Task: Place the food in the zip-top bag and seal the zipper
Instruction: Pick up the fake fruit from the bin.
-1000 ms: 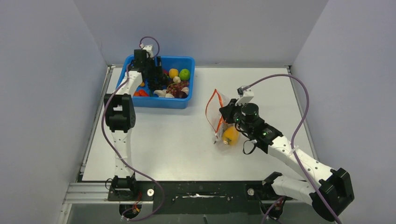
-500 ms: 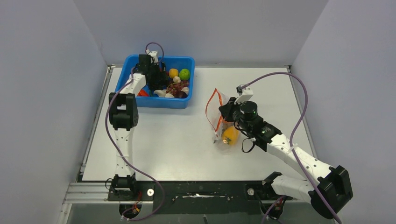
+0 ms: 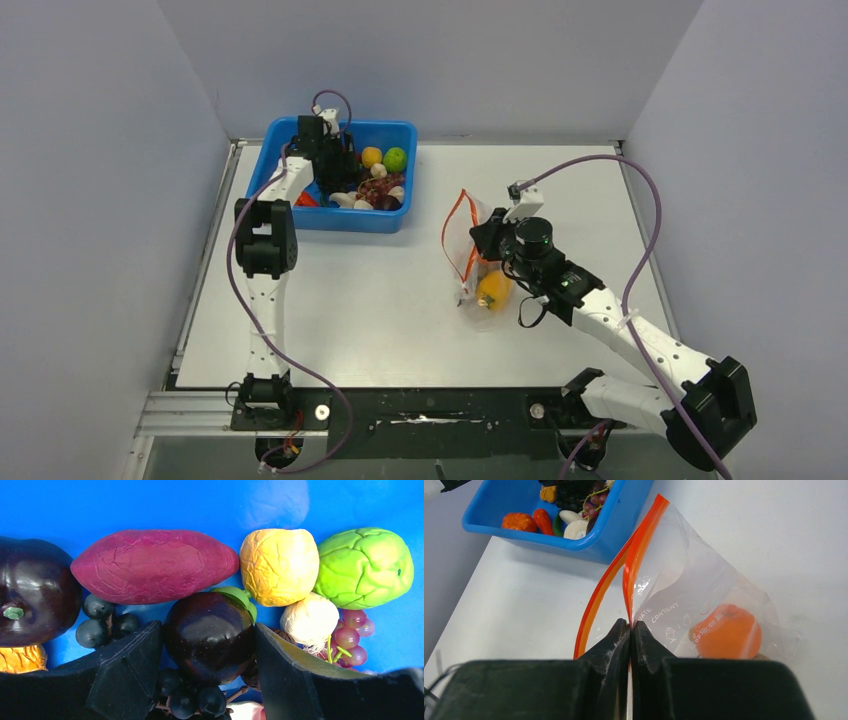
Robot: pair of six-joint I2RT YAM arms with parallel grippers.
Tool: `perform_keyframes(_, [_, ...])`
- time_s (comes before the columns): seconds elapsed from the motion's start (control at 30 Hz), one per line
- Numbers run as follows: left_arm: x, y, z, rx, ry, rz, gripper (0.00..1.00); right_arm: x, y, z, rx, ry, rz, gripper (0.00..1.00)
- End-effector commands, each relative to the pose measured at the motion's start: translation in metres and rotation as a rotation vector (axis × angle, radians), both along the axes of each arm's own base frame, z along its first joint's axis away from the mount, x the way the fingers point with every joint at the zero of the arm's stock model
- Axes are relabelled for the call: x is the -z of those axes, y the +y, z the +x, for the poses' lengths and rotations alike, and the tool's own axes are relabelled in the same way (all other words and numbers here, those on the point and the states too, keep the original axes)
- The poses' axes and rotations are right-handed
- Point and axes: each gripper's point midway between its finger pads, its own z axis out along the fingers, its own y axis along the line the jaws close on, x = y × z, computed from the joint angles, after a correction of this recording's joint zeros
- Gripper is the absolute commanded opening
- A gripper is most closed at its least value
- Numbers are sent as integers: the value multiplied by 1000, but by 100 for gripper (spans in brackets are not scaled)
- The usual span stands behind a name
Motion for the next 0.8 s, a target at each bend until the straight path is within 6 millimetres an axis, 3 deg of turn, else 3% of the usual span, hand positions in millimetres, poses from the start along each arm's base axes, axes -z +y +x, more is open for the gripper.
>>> perform_keyframes(0.0, [-34, -10, 9, 28, -78, -24, 45, -37, -3, 5, 29, -97, 62, 0])
perform_keyframes(0.07, [-40, -12, 7, 30, -86, -25, 35, -38, -3, 4, 28, -97, 66, 0])
perform_keyframes(0.23, [-54, -17, -2, 28, -96, -21, 27, -36, -4, 1, 25, -100, 76, 0])
perform_keyframes(0.63, [-105, -19, -32, -12, -159, -22, 22, -28, -8, -4, 37, -85, 75, 0])
perform_keyframes(0.77, [-131, -22, -44, -13, -198, -31, 20, -29, -14, -5, 48, -91, 47, 0])
